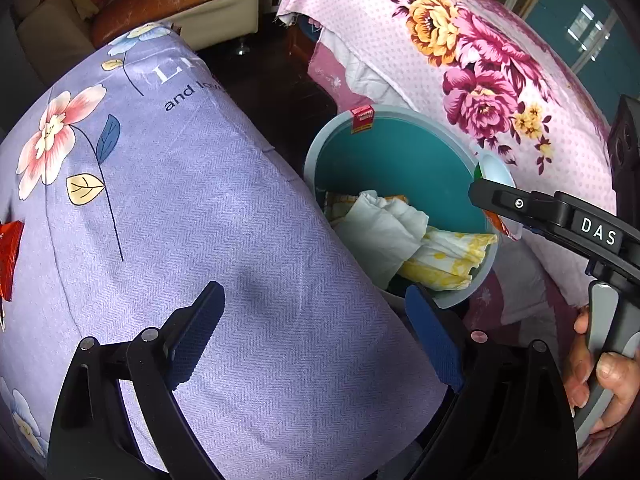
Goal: Collect trash
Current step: 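Open the right tool to drop the plastic cup into the bin, then move both tools to the orange wafer wrapper and light blue wrapper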
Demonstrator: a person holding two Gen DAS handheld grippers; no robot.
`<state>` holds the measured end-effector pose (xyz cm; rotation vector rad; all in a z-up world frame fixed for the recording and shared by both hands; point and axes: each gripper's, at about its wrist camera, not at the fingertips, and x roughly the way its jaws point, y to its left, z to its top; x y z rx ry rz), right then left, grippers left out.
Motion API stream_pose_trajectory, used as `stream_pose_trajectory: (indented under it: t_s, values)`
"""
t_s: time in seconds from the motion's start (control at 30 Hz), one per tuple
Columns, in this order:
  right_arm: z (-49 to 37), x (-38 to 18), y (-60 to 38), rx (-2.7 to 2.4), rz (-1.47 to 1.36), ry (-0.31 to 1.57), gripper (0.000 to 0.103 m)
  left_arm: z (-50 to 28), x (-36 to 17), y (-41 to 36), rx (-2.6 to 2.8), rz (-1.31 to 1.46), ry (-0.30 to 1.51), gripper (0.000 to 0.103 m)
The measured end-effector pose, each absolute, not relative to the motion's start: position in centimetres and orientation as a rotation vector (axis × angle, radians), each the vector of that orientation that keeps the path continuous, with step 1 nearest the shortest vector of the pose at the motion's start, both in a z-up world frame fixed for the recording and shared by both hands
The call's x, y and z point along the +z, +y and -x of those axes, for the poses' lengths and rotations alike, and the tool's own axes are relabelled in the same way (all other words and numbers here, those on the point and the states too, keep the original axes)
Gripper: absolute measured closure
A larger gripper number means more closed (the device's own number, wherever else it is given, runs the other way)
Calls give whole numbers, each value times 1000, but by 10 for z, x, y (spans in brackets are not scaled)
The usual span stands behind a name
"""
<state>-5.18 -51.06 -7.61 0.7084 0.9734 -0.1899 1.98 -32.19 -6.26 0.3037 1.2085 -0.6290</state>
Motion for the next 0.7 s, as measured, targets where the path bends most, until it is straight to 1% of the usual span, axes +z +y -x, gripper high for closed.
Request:
stream_pose_trajectory:
  t_s: [0.17,0.23,0.27,0.3,0.33,0.4,0.53,0.57,0.7]
  values:
    - [45,-77,-502,-182,-687,1001,55,-21,-63,-317,-634,-282,1216,11]
    - [42,-77,-498,-177,-682,1010,49,-22,-63,-314,-634,-275,1220,11]
    - [41,-77,-496,-176,-680,1013,43,-22,-63,-313,-634,-273,1223,11]
    - [40,-77,-494,-175,-677,1014,40,-23,-63,-311,-633,-270,1226,11]
    - [39,-76,-492,-175,-674,1015,39,-24,-64,-309,-631,-266,1228,11]
    - [36,-76,-489,-176,-674,1018,34,-25,-64,-304,-626,-255,1235,11]
    - [33,-76,-482,-182,-676,1033,31,-31,-65,-291,-618,-217,1247,9]
    - [31,-76,-479,-184,-675,1040,29,-32,-65,-288,-615,-207,1248,9]
    - [27,-74,-469,-187,-657,1060,29,-37,-65,-274,-610,-165,1256,8]
